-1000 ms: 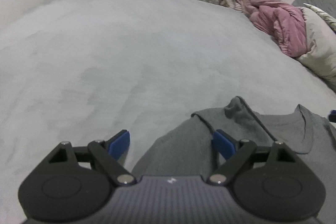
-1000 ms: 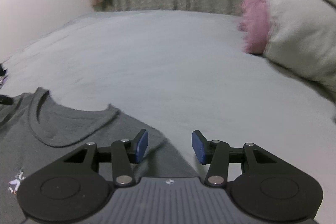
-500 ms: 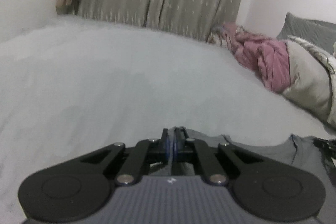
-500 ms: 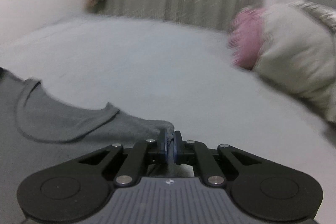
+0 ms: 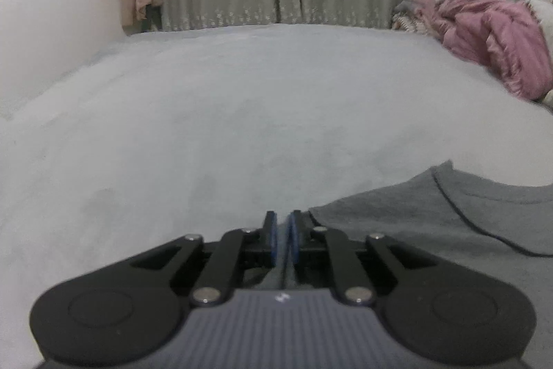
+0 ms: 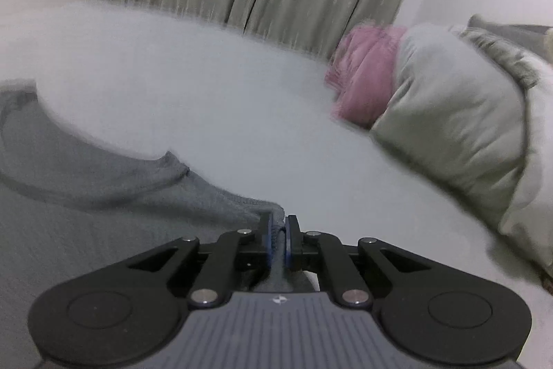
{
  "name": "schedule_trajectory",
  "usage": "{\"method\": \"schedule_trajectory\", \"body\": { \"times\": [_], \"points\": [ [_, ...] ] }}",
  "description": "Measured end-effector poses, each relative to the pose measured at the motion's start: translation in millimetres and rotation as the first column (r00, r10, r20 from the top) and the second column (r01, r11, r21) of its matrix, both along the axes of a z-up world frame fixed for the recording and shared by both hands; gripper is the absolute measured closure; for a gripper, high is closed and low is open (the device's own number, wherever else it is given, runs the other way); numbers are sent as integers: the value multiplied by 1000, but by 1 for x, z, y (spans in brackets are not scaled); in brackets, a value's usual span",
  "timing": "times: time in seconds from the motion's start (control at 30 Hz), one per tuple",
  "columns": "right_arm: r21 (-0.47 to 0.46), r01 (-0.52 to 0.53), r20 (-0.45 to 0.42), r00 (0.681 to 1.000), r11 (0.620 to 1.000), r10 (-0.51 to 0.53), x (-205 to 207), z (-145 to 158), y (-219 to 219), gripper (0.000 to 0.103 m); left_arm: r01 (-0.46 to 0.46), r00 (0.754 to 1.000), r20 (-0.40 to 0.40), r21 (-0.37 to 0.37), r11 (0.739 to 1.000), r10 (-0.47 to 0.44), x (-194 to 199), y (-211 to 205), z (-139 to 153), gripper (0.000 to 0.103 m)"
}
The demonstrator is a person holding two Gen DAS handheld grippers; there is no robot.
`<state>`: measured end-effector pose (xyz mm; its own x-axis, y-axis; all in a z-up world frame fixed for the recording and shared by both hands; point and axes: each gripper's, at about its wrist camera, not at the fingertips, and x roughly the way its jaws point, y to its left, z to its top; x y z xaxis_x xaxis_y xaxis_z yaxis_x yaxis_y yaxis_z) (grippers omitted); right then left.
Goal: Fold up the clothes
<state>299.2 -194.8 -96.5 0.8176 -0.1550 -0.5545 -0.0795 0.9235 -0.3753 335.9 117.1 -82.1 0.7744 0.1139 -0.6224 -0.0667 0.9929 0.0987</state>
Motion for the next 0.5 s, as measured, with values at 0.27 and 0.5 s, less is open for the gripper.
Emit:
{"method": "schedule_trajectory", "body": {
  "times": [0.27, 0.5],
  "points": [
    [167, 69, 3, 998, 984, -70, -36, 58, -35, 43, -29, 999, -22, -94, 995, 27, -47, -7, 52, 21],
    [300, 133, -58, 991, 945, -121, -105, 96, -87, 37, 20, 992, -121, -183, 983, -42, -154, -10, 94, 10]
  ]
}}
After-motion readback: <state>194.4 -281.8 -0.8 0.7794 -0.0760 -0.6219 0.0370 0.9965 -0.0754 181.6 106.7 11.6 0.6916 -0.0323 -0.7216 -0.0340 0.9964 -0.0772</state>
